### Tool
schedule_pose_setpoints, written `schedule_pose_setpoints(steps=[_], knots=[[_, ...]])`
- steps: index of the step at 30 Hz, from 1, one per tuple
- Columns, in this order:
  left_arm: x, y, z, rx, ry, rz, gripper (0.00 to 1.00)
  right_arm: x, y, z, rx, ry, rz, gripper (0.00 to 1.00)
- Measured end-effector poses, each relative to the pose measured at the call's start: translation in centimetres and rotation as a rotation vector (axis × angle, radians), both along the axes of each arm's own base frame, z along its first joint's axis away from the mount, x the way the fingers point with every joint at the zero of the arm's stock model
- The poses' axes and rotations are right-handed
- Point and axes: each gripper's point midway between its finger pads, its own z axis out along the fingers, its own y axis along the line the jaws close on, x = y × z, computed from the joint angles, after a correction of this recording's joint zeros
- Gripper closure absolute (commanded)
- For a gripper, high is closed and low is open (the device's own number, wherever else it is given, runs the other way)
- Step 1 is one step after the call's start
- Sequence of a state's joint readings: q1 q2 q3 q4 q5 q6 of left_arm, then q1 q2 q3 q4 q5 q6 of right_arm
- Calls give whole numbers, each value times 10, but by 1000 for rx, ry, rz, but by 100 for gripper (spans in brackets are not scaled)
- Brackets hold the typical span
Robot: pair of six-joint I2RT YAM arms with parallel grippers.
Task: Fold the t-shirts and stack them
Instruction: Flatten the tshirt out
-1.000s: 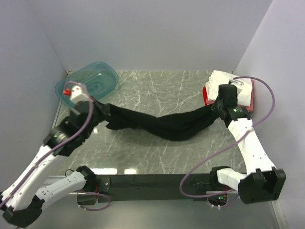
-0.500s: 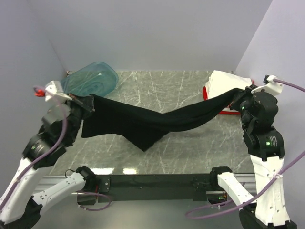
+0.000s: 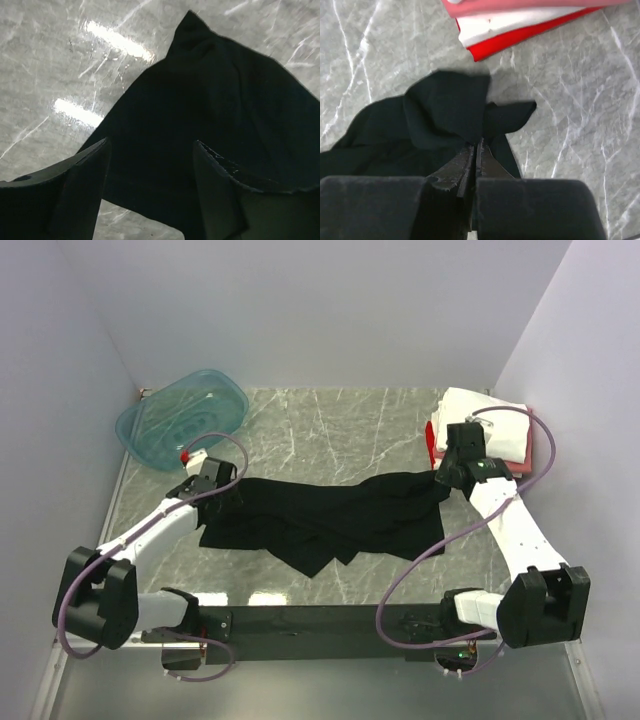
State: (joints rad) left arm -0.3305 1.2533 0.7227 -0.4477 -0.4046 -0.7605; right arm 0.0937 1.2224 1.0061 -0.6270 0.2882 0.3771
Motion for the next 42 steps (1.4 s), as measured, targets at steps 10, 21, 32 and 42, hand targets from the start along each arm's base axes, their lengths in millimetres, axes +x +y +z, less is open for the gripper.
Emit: schedule_pose_setpoints(steps=[10,21,32,42], knots=[[-16,19,-26,-29,10,81,31,12,2,13,10,-77,2,100],[-43,35,-38,-151,-43,229,35,17,7,10,30,-100,22,100],[-50,34,-31,-211,-79,286,39,16,9,3,44,-96,36,100],[-58,45,-19,-217,-132,385,38,18,13,4,59,-103,51,100]])
